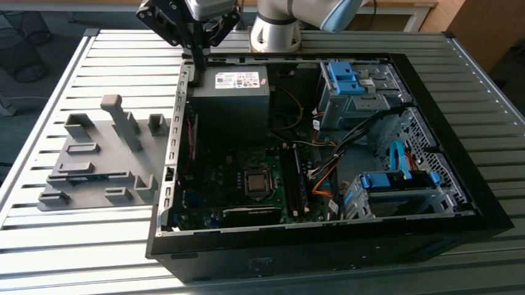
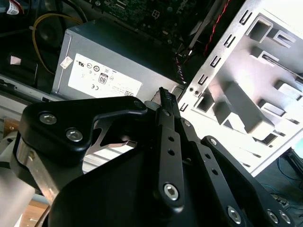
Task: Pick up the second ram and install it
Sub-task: 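Reach for the second ram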
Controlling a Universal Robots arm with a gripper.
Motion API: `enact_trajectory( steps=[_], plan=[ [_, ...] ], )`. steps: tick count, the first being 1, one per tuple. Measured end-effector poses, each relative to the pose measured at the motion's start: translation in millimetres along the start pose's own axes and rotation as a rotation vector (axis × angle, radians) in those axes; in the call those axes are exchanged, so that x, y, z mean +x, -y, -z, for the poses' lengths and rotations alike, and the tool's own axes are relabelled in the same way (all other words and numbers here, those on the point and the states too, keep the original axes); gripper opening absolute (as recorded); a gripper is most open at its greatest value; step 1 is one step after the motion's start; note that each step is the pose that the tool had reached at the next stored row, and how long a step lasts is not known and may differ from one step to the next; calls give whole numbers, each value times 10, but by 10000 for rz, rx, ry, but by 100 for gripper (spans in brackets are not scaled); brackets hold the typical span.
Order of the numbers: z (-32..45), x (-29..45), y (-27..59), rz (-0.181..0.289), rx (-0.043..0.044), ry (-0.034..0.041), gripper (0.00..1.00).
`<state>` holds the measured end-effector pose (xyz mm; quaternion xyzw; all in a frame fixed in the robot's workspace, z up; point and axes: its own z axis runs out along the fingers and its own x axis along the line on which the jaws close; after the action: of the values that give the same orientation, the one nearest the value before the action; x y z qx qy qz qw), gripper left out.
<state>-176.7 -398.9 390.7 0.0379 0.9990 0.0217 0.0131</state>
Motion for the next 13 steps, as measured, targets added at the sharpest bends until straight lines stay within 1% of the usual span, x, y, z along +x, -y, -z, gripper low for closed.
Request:
enact_trajectory(
  steps=[13],
  plan=[
    [-7, 43, 3, 0, 0, -2, 11]
  ],
)
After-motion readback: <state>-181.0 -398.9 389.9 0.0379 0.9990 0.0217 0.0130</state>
